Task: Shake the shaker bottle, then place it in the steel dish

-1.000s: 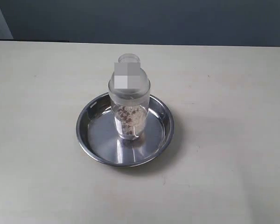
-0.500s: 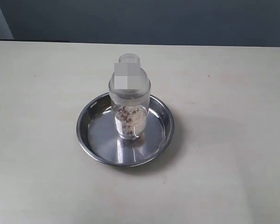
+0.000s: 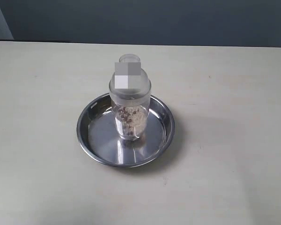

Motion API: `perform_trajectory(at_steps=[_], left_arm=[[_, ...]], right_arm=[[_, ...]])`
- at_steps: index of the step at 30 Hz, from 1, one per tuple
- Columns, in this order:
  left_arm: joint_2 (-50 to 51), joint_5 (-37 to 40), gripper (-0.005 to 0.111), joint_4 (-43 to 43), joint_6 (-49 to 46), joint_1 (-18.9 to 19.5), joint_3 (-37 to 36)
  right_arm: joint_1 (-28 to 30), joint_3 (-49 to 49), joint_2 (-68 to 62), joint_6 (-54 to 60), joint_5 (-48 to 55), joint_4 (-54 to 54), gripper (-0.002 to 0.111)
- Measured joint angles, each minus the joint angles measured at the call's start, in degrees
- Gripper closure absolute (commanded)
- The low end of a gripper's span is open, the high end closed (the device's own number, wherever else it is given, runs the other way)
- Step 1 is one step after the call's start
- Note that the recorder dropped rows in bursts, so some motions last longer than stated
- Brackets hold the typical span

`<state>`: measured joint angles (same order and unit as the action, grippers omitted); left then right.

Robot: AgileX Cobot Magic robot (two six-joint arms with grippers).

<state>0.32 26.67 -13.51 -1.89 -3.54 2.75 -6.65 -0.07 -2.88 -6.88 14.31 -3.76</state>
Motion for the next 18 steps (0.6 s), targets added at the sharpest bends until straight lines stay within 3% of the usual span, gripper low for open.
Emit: perform_trajectory(at_steps=[18], left_arm=[[-0.12, -4.04, 0.106, 3.89, 1.89, 0.0, -2.44]], right_arm=[[0.0, 0.0, 0.0, 0.0, 0.0, 0.0, 0.109]])
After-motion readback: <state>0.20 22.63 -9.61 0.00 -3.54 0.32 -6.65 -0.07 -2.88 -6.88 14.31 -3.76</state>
